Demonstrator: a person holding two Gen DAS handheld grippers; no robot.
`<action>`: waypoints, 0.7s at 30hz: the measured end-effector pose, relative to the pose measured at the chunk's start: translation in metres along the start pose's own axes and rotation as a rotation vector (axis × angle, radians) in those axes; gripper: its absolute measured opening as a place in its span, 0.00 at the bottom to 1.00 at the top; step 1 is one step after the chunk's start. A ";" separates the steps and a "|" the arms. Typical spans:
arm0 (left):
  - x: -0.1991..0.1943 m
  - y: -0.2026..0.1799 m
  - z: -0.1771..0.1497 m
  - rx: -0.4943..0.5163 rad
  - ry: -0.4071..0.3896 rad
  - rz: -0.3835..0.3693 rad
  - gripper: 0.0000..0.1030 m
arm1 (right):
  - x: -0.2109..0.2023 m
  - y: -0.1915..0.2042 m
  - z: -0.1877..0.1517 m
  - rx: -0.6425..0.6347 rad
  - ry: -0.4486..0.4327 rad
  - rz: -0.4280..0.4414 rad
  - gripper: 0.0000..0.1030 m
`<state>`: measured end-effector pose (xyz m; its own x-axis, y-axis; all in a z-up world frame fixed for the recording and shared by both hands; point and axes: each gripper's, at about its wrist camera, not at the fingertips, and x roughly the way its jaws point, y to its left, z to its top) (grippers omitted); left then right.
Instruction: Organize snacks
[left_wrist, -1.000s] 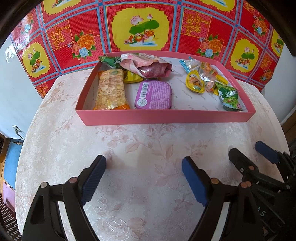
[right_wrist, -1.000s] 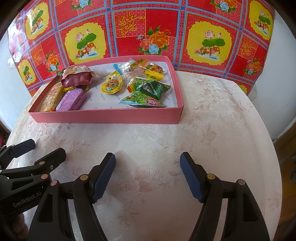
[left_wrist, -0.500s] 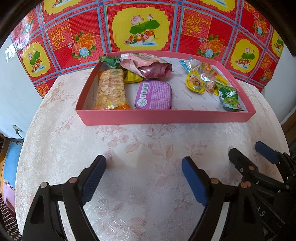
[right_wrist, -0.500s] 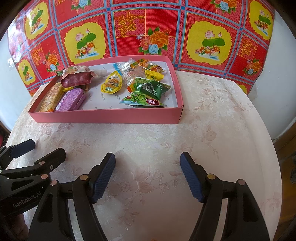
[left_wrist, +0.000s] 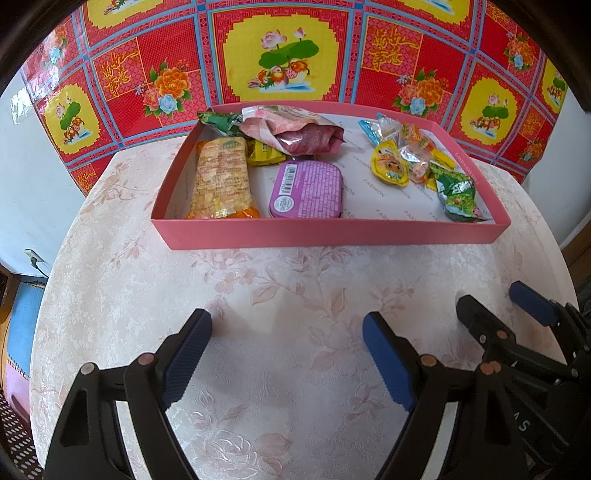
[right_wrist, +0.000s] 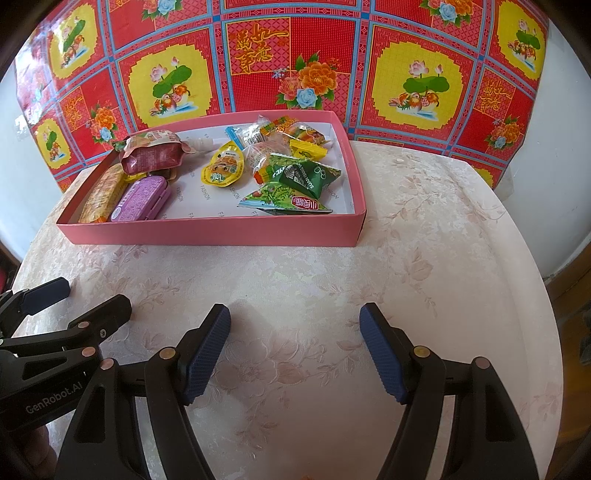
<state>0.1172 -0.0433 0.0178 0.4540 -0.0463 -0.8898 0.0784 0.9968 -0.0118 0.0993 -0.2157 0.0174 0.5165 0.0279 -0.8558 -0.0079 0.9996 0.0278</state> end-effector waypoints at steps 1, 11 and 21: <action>0.000 0.000 0.000 0.000 0.000 0.000 0.84 | 0.000 0.000 0.000 0.000 0.000 0.000 0.72; 0.000 0.000 0.000 0.000 0.000 0.000 0.84 | 0.000 0.000 0.001 -0.001 0.001 0.000 0.72; 0.000 0.000 0.000 0.000 0.000 0.000 0.84 | -0.001 0.000 0.002 -0.001 0.001 -0.001 0.72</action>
<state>0.1172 -0.0433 0.0177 0.4543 -0.0466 -0.8896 0.0790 0.9968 -0.0119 0.1003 -0.2157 0.0191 0.5158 0.0274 -0.8563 -0.0083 0.9996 0.0270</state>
